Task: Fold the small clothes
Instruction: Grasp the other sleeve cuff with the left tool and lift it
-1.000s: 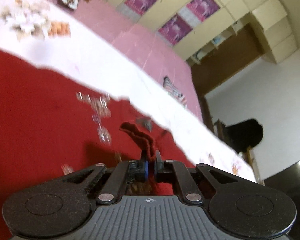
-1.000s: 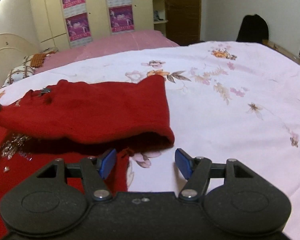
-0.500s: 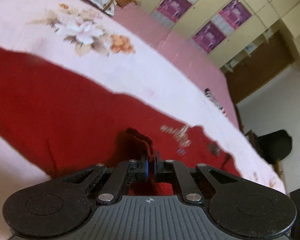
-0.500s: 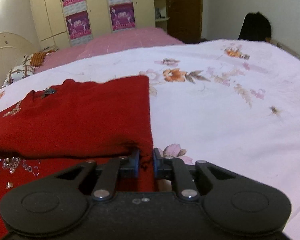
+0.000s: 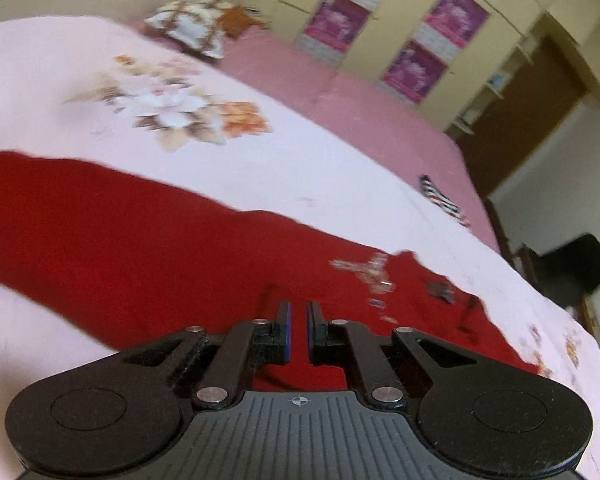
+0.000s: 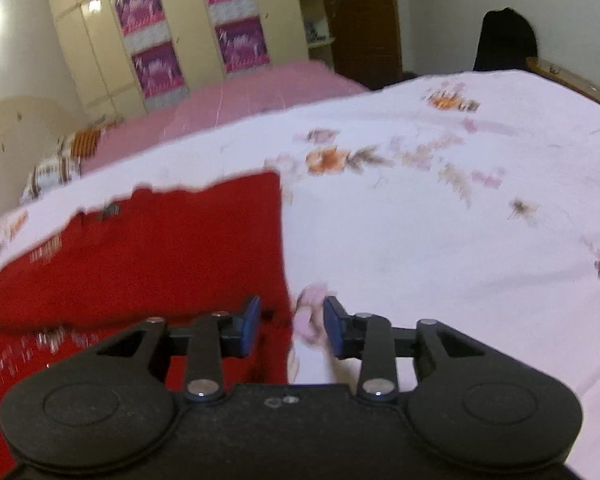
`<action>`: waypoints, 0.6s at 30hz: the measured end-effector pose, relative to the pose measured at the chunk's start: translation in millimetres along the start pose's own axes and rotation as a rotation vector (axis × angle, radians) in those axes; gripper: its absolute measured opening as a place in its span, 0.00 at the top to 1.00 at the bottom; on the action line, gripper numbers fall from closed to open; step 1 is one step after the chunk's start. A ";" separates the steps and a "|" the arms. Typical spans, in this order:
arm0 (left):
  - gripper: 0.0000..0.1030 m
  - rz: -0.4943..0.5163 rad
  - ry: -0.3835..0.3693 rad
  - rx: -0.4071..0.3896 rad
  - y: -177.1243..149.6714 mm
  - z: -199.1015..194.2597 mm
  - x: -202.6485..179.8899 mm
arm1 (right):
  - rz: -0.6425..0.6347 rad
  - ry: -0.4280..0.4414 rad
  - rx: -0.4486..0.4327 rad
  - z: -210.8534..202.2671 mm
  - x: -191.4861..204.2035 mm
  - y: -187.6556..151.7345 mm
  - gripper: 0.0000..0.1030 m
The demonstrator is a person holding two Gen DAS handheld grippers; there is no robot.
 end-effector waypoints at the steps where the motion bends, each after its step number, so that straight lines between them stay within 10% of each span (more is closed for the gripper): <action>1: 0.95 0.007 -0.012 0.010 -1.7 2.9 -6.7 | 0.012 -0.001 0.003 7.7 0.6 7.6 0.47; 10: 0.95 0.036 0.033 0.079 -26.4 51.7 -11.6 | 0.060 0.067 0.120 92.1 31.6 43.3 0.56; 18: 0.95 0.059 0.042 0.084 -25.6 59.4 -15.2 | 0.003 0.049 0.074 101.3 52.3 51.2 0.92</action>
Point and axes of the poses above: each gripper's, at about its wrist camera, not at the fingertips, and z roughly the way its jaws point, x to its left, y to its top, the point moved 2 cm from there along z, roughly the way its jaws point, and after that the axes turned 14 degrees about -y, right-handed, at the moved point
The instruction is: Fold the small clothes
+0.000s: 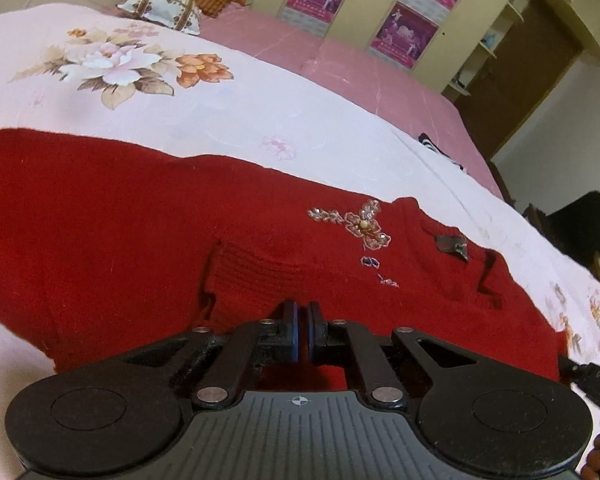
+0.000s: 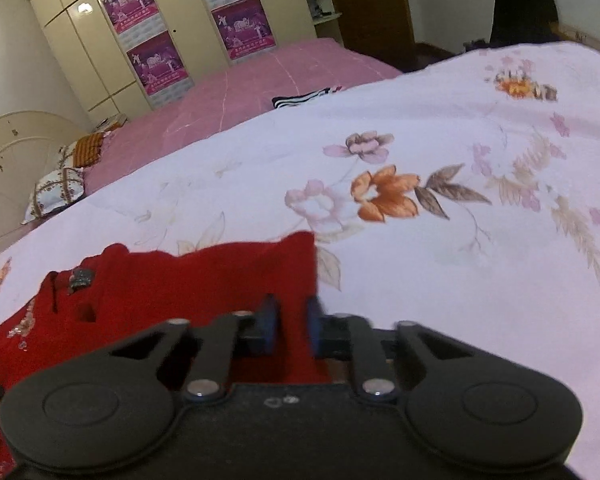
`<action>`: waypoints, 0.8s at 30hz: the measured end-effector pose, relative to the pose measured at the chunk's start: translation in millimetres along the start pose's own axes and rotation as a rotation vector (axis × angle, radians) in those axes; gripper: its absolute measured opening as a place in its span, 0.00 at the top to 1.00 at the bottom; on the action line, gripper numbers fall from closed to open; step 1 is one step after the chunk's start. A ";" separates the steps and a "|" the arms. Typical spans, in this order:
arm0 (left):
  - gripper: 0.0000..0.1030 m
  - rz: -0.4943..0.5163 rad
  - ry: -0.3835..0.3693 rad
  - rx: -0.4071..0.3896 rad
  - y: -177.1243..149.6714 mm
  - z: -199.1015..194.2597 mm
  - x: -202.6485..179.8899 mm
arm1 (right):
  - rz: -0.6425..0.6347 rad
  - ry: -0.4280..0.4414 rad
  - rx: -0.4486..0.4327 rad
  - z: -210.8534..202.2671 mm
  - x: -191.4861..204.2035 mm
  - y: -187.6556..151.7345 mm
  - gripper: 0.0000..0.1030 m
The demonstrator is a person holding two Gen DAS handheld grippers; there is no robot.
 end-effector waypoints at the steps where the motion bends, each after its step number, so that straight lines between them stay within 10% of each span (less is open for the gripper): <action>1: 0.95 0.013 0.006 0.002 -1.1 -0.9 -2.6 | -0.018 -0.015 -0.024 -5.2 1.9 -1.1 0.92; 8: 0.95 0.044 0.014 -0.011 0.1 2.5 -0.7 | -0.127 -0.206 -0.137 0.4 6.5 -11.8 0.93; 12: 0.95 0.048 0.017 -0.009 2.2 -8.6 -7.6 | -0.098 -0.196 -0.146 -13.5 4.9 -9.7 0.77; 24: 0.95 0.081 0.005 0.050 -2.7 -15.6 -8.1 | -0.228 -0.095 -0.111 -31.0 48.0 -21.3 0.76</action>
Point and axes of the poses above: each gripper's, at about its wrist camera, not at the fingertips, and z roughly the way its jaws point, x to its left, y to its top, the point moved 2 cm from there along z, roughly the way its jaws point, and after that the axes turned 14 degrees about -y, right-handed, at the moved point
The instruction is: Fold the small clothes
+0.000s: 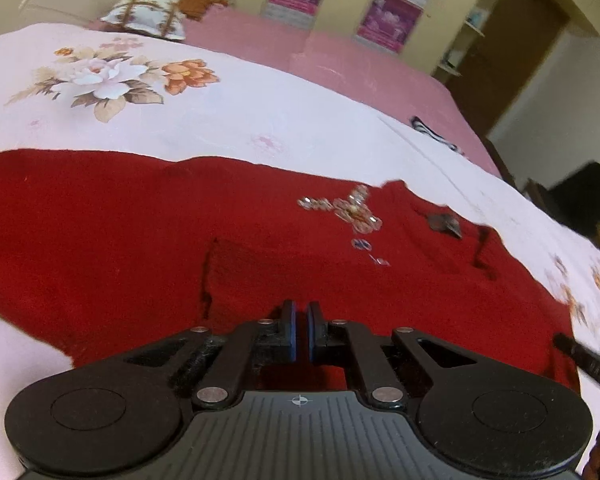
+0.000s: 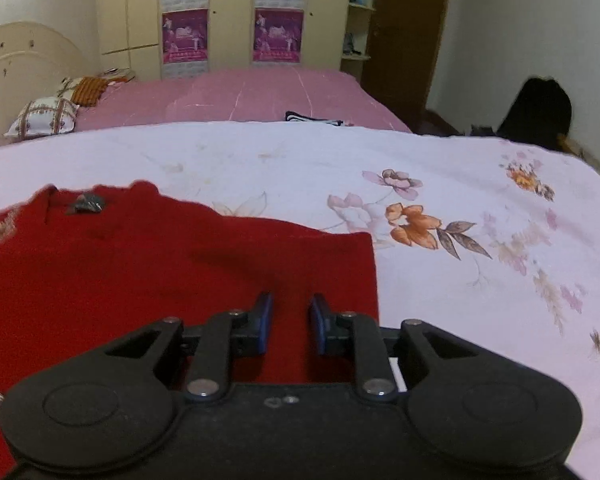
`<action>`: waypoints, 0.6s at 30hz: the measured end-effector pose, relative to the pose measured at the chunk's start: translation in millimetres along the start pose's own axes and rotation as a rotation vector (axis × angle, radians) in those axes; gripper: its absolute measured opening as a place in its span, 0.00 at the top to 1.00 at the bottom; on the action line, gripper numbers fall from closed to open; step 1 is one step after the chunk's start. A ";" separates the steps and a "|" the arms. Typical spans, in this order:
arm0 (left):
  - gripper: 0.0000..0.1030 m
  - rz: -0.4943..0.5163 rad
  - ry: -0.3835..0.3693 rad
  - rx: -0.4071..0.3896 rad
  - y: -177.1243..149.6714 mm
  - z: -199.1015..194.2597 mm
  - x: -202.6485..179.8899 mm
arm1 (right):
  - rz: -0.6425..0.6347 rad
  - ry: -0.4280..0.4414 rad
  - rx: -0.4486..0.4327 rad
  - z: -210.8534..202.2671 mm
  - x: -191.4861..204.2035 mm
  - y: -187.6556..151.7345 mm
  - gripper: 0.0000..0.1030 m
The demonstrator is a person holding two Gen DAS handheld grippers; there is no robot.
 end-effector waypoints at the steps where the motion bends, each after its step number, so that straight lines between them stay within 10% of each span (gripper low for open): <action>1: 0.95 0.009 0.003 0.010 -2.6 -4.8 0.1 | 0.012 0.026 -0.006 -7.5 1.3 -0.5 0.76; 10: 0.94 -0.073 0.087 0.000 -25.7 -58.9 36.6 | -0.037 0.240 0.009 -68.8 58.5 -24.7 0.65; 11: 0.88 -0.071 0.114 -0.010 -27.7 -66.7 42.8 | -0.048 0.258 0.008 -74.0 67.3 -26.3 0.65; 13: 0.21 -0.077 0.152 -0.022 -31.0 -80.6 54.7 | -0.067 0.286 0.003 -85.8 81.2 -27.8 0.62; 14: 0.04 -0.079 0.184 -0.058 -32.5 -91.5 60.5 | -0.075 0.296 -0.002 -91.8 89.9 -28.1 0.58; 18: 0.00 -0.063 0.207 -0.189 -36.7 -125.0 87.8 | -0.092 0.317 -0.016 -106.8 116.5 -26.9 0.56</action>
Point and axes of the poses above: each gripper's, at about its wrist camera, not at the fingertips, and z roughly the way its jaws point, x to its left, y to its top, the point moved 2 cm from there along z, roughly the way its jaws point, and after that the axes turned 14 degrees about -y, right-handed, at the moved point
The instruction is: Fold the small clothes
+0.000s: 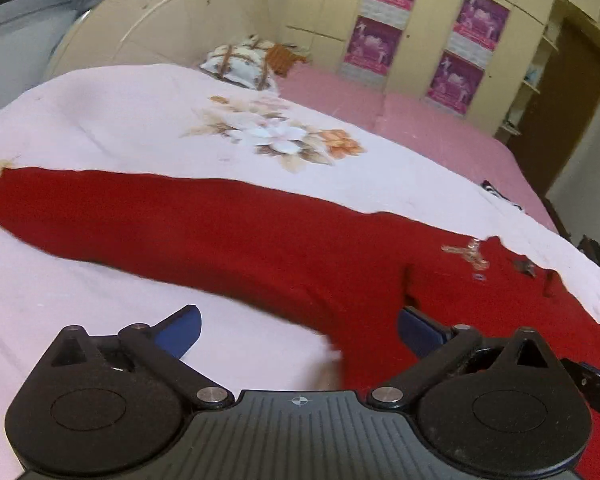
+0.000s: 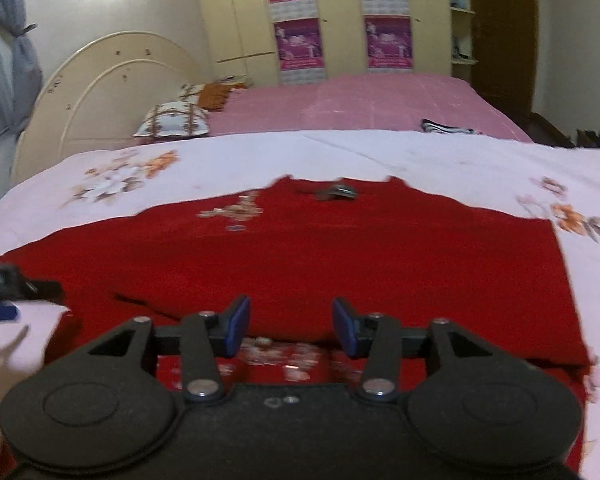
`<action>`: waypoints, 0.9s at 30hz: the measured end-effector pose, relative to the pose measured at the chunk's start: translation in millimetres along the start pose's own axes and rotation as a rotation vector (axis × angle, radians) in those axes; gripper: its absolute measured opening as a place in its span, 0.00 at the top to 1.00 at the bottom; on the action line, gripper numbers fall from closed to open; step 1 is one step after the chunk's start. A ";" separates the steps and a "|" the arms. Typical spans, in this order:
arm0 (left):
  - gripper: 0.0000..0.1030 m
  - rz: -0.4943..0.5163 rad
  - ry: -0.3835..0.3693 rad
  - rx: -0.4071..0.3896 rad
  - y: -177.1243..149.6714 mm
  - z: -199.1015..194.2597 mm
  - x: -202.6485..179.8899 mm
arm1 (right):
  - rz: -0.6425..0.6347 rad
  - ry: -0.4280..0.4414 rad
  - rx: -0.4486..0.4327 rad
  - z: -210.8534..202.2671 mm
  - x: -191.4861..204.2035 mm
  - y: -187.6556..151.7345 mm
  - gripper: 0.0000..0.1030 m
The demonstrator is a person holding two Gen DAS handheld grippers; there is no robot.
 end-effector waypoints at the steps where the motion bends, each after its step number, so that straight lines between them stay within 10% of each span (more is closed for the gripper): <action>1: 0.00 -0.034 0.002 0.021 1.1 -0.5 13.5 | 0.000 0.006 0.004 0.6 5.5 1.0 0.56; 10: 0.00 -0.463 0.030 -0.076 10.4 -18.3 153.0 | -0.027 0.042 0.006 0.1 56.6 3.4 0.55; 12: 0.16 -0.539 0.019 -0.108 11.8 -16.2 177.4 | -0.033 0.042 0.006 1.7 64.5 3.4 0.55; 21: 0.26 -0.671 -0.022 -0.240 36.5 17.5 241.8 | -0.028 0.023 0.006 16.7 85.4 8.2 0.55; 24: 0.67 -0.671 0.017 -0.250 43.8 31.6 251.9 | -0.027 0.001 0.000 23.5 89.4 9.4 0.55; 27: 0.88 -0.700 0.024 -0.243 43.4 38.1 257.3 | -0.026 -0.022 0.006 29.8 92.0 10.3 0.55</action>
Point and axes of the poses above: each gripper's, at about its wrist camera, not at the fingertips, and z roughly the way its jaws point, x to its left, y to its top, the point moved 2 cm from there along z, roughly the way its jaws point, and after that the axes turned 14 degrees about -y, right-handed, at the moved point
